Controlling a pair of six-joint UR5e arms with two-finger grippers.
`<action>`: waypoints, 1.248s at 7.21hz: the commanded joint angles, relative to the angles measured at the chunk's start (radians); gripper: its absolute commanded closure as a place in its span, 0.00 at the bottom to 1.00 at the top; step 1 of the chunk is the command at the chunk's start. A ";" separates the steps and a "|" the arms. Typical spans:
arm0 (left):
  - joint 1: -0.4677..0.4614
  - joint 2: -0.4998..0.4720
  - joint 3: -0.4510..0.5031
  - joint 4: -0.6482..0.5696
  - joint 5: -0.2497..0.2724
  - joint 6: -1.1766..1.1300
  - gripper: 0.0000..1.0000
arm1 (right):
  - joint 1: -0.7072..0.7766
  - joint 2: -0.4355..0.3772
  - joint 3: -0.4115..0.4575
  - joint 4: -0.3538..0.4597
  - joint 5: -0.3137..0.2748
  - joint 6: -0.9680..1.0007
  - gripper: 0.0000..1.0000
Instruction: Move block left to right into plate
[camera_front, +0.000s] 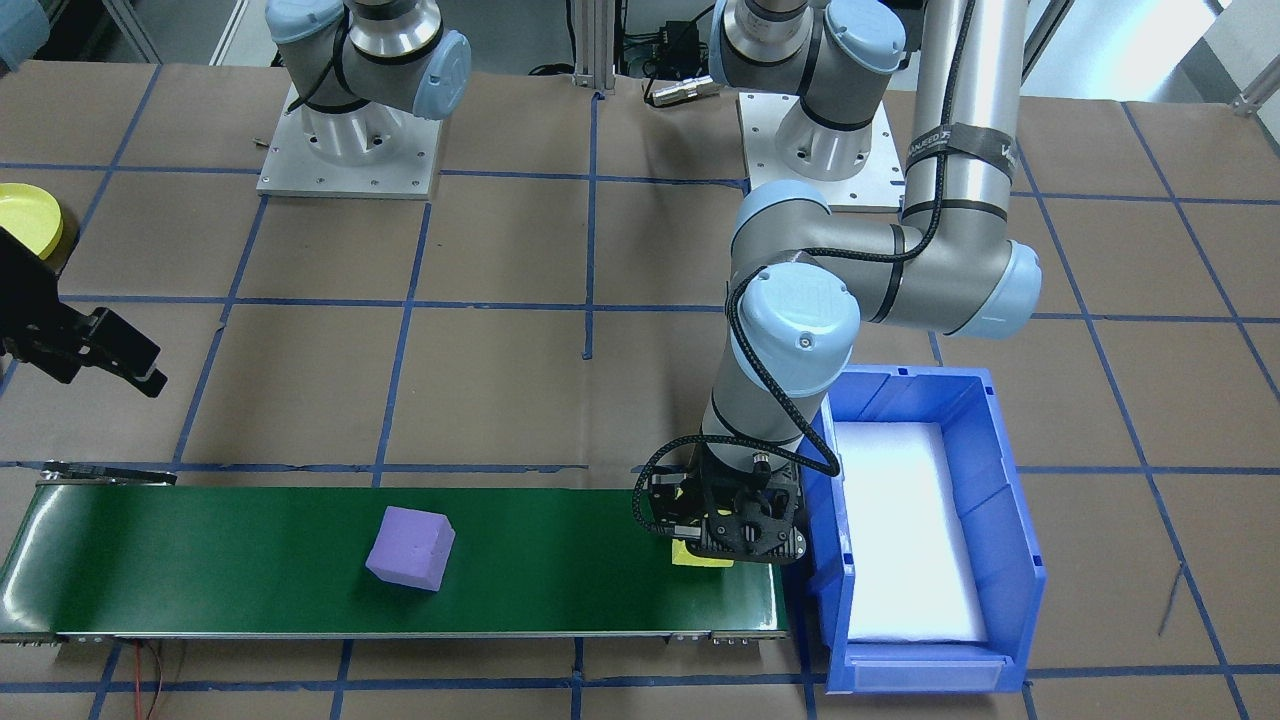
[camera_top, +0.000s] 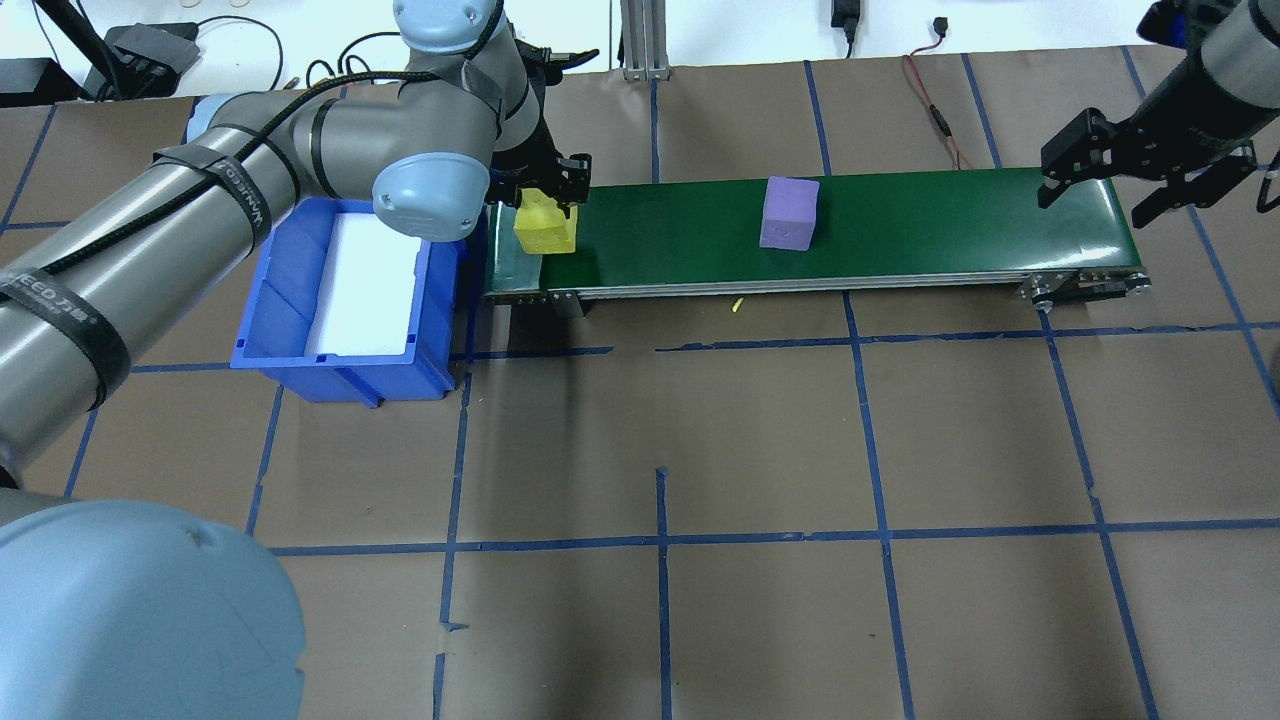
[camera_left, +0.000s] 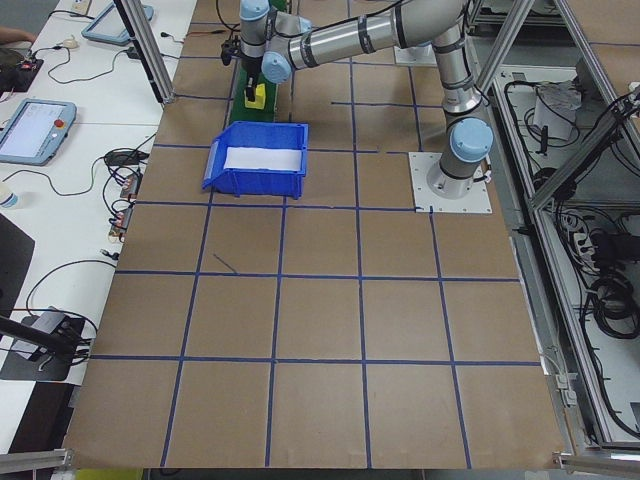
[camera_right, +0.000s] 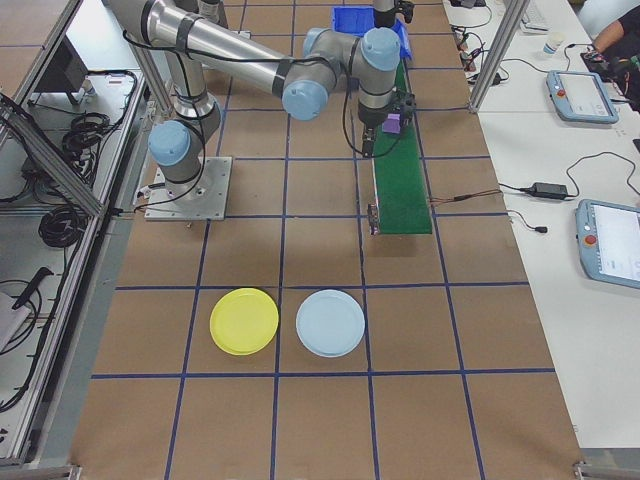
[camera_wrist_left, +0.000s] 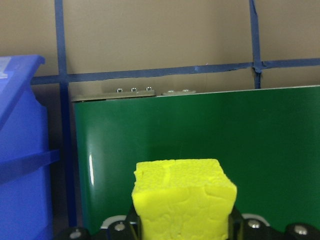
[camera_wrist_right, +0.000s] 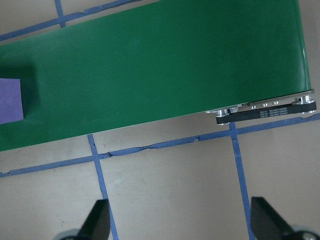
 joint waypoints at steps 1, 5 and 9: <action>0.003 -0.004 -0.009 0.002 0.004 0.003 0.54 | 0.001 0.120 -0.004 -0.149 0.025 -0.028 0.00; 0.015 0.013 -0.024 0.001 0.007 0.011 0.00 | 0.001 0.219 -0.095 -0.166 0.234 -0.009 0.00; 0.156 0.308 -0.003 -0.317 0.022 0.095 0.00 | 0.076 0.213 -0.087 -0.165 0.242 0.077 0.00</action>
